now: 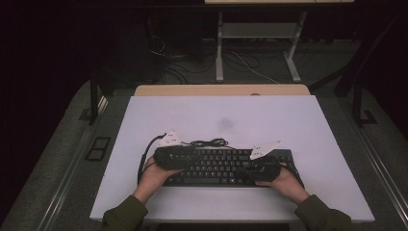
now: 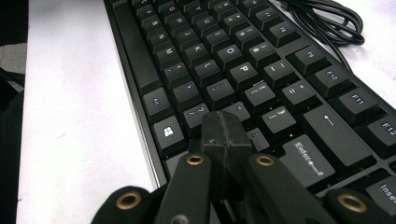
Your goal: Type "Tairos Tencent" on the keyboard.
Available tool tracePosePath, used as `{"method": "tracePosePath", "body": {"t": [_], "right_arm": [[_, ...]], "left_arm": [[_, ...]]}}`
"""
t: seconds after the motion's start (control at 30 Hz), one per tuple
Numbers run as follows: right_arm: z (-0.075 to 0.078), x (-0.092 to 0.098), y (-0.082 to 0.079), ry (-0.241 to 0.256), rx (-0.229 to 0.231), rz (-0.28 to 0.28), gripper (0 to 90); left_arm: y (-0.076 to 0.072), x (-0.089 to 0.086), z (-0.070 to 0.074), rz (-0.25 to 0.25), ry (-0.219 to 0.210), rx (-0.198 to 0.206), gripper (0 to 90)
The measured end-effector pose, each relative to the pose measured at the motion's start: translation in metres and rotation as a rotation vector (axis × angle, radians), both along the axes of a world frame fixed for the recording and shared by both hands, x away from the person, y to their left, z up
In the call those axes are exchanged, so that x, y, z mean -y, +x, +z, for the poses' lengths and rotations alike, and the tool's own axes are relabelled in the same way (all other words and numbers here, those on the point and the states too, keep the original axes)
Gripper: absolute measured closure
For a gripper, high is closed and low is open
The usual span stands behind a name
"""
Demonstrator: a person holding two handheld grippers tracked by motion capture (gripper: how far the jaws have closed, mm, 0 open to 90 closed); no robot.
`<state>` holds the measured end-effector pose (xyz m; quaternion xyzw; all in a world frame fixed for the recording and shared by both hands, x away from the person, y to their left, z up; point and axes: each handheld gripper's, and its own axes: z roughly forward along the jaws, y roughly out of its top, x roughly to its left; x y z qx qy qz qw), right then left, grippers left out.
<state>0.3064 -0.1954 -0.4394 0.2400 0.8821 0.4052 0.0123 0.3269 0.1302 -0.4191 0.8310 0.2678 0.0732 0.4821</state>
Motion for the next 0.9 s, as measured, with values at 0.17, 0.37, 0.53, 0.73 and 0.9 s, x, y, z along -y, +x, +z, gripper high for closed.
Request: {"method": "tracePosePath", "body": {"t": [0.17, 0.37, 0.53, 0.73, 0.9], "right_arm": [[0.000, 0.000, 0.000, -0.002, 0.001, -0.003, 89.3], [0.000, 0.000, 0.000, -0.002, 0.001, -0.004, 89.2], [0.000, 0.000, 0.000, -0.002, 0.002, -0.003, 89.3], [0.000, 0.000, 0.000, -0.002, 0.002, -0.004, 89.3], [0.000, 0.000, -0.001, -0.002, 0.003, -0.004, 89.3]], "left_arm": [[0.001, 0.002, -0.002, -0.014, 0.025, -0.027, 80.0], [0.002, 0.006, -0.004, -0.033, 0.065, -0.057, 89.4], [0.003, 0.009, -0.009, -0.034, 0.097, -0.076, 89.4], [0.005, 0.010, -0.012, -0.032, 0.129, -0.076, 89.3], [0.005, 0.011, -0.014, -0.030, 0.149, -0.072, 89.3]]}}
